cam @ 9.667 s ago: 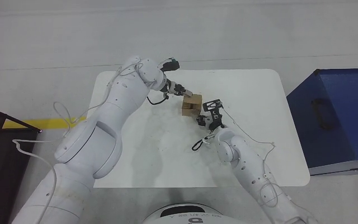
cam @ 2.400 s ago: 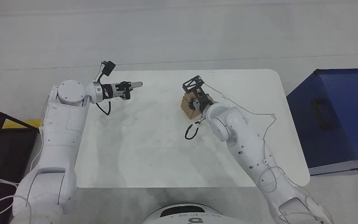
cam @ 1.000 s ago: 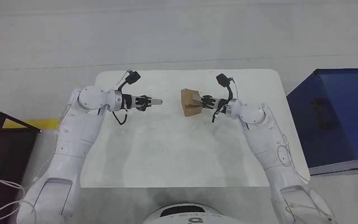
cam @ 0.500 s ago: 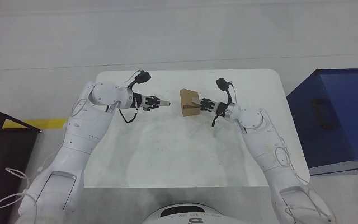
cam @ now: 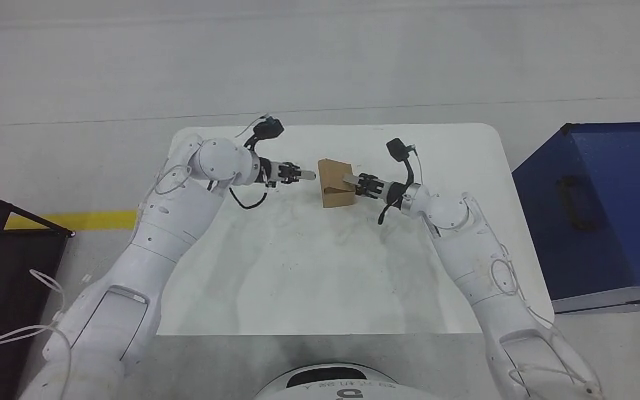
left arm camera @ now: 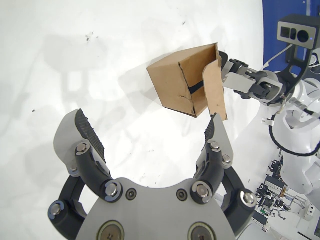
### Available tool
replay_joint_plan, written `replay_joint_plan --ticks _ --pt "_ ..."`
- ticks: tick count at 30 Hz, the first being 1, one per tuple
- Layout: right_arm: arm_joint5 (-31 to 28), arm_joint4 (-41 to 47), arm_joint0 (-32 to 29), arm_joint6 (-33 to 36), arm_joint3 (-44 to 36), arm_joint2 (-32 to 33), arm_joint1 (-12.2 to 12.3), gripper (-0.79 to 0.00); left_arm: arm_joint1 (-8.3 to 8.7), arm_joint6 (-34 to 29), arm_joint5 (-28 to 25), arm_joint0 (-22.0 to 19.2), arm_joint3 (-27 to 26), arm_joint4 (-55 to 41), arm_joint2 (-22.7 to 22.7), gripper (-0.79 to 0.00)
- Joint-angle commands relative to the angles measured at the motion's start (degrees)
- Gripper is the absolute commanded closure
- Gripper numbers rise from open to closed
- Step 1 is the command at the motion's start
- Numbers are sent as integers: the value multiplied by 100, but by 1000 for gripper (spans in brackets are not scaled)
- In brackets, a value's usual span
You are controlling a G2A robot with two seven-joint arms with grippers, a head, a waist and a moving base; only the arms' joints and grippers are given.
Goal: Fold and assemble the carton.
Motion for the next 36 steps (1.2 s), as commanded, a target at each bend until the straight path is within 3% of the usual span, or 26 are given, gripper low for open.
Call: replay_joint_plan --ticks 1,20,36 --pt "19 11 1 -24 -2 3 9 -471 -28 80 30 -57 89 45 71 -785" --pt "101 12 25 -91 -61 -220 46 -440 -242 321 149 -357 455 89 469 -785" --pt "114 135 59 -104 -17 -290 89 -419 -251 363 118 -416 640 143 405 -782"
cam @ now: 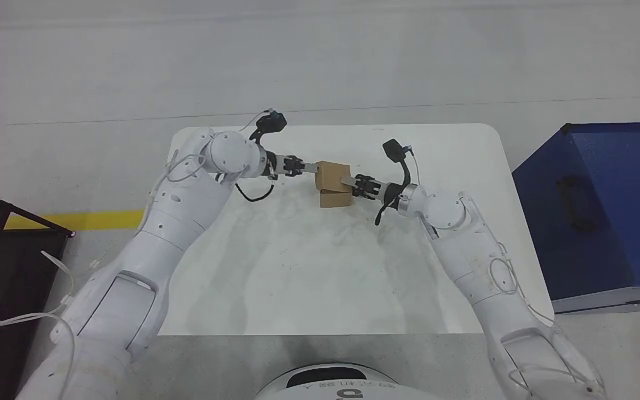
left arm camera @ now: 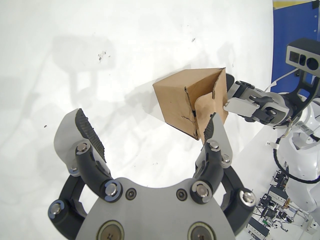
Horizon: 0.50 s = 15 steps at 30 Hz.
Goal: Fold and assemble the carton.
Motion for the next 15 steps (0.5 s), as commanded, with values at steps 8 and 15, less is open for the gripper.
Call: replay_joint_plan --ticks 8,15 --pt "-8 70 8 -18 9 0 30 -416 -31 -20 27 -53 117 51 36 -757" --pt "14 46 2 -11 -50 -80 42 -416 -104 -23 70 -100 191 78 172 -705"
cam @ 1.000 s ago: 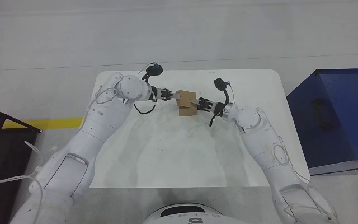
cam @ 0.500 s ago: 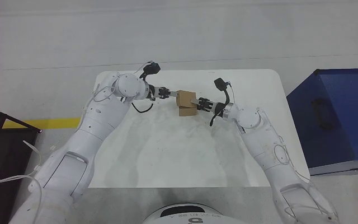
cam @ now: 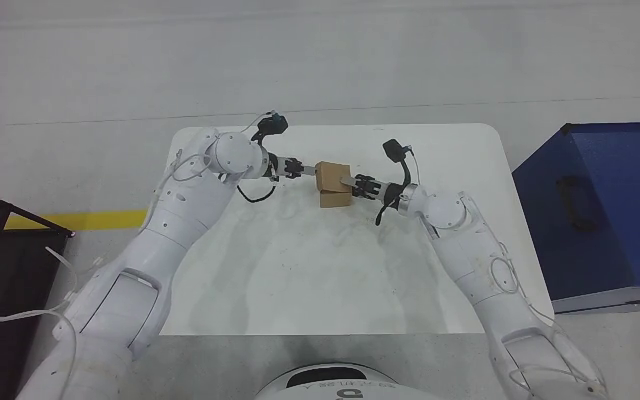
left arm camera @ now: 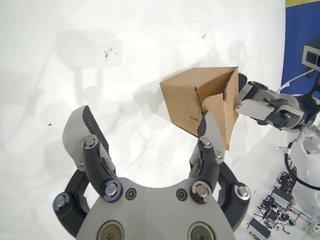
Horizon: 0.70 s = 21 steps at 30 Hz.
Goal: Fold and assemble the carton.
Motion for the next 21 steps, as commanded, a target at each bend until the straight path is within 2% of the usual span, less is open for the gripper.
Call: replay_joint_plan --ticks 1,13,21 --pt "6 -19 -2 -7 -16 -28 2 -416 -29 15 18 -24 36 -11 45 -708" --pt "124 -183 -2 -113 -92 -186 14 -431 -149 74 -7 -170 237 13 193 -736" --pt "241 -297 15 -185 -106 -286 17 -379 -186 102 -22 -191 348 37 209 -736"
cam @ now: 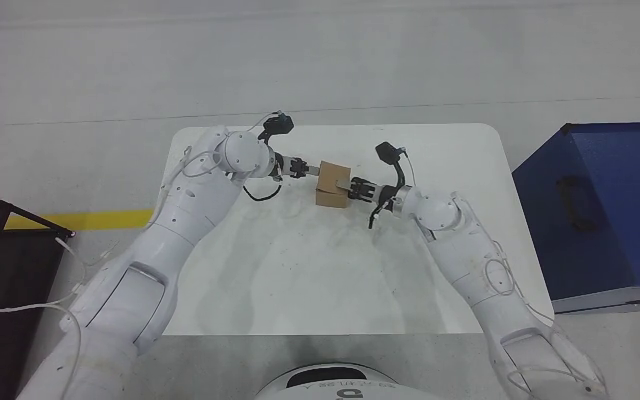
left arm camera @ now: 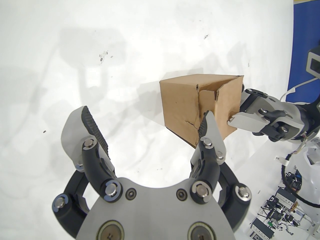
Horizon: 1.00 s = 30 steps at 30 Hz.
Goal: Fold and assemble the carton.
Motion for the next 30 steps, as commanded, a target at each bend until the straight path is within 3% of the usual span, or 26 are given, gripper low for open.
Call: replay_joint_plan --ticks 1,11,17,23,30 --pt "2 -20 2 -10 -8 -19 2 -382 -7 3 -8 -4 16 2 0 -733" --pt "97 -159 -36 -122 -104 -71 22 -369 -34 5 -2 -25 78 50 -10 -736" --pt "125 -175 -40 -156 -122 -80 34 -372 5 56 -30 -65 176 -24 -194 -785" --pt "134 -188 -48 -184 -143 -89 45 -369 51 15 -170 -1 6 -122 -343 -785" --pt "131 -210 -83 -206 -213 -97 61 -366 -26 163 -14 138 -183 313 -12 -785"
